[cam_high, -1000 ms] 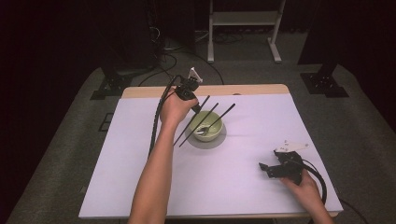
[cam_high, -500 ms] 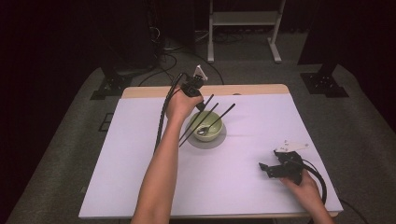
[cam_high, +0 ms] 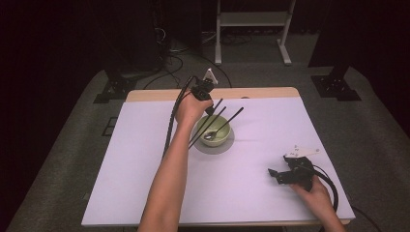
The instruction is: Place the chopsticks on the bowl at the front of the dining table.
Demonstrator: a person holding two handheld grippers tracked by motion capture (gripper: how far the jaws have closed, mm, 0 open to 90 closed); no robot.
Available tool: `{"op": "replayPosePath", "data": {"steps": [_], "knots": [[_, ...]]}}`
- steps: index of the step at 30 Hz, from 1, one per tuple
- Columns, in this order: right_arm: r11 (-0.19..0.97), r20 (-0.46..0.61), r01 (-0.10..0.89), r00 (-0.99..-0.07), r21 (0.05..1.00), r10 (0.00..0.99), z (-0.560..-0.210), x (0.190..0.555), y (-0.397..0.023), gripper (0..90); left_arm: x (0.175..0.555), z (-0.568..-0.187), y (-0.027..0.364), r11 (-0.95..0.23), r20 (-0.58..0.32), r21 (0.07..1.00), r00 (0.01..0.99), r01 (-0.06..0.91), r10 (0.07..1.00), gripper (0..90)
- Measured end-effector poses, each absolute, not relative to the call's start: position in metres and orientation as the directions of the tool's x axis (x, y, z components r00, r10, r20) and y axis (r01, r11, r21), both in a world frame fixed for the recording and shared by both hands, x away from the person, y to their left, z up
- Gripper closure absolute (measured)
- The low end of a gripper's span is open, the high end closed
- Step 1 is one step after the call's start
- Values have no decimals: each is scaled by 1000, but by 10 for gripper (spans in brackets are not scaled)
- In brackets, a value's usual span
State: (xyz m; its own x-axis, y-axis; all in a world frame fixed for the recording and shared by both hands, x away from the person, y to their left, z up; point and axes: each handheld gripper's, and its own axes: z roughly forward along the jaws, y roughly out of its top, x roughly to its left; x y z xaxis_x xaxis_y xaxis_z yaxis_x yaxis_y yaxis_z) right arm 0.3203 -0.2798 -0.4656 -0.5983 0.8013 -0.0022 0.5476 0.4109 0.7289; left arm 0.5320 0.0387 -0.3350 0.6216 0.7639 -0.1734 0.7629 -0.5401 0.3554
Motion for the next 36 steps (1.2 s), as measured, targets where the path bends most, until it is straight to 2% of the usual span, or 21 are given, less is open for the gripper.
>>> {"op": "replayPosePath", "data": {"steps": [36], "knots": [[411,-3,547,-599,729,801,-466,320,-280,152,537,-354,34,-531,-183,317,600,786,779,860]]}}
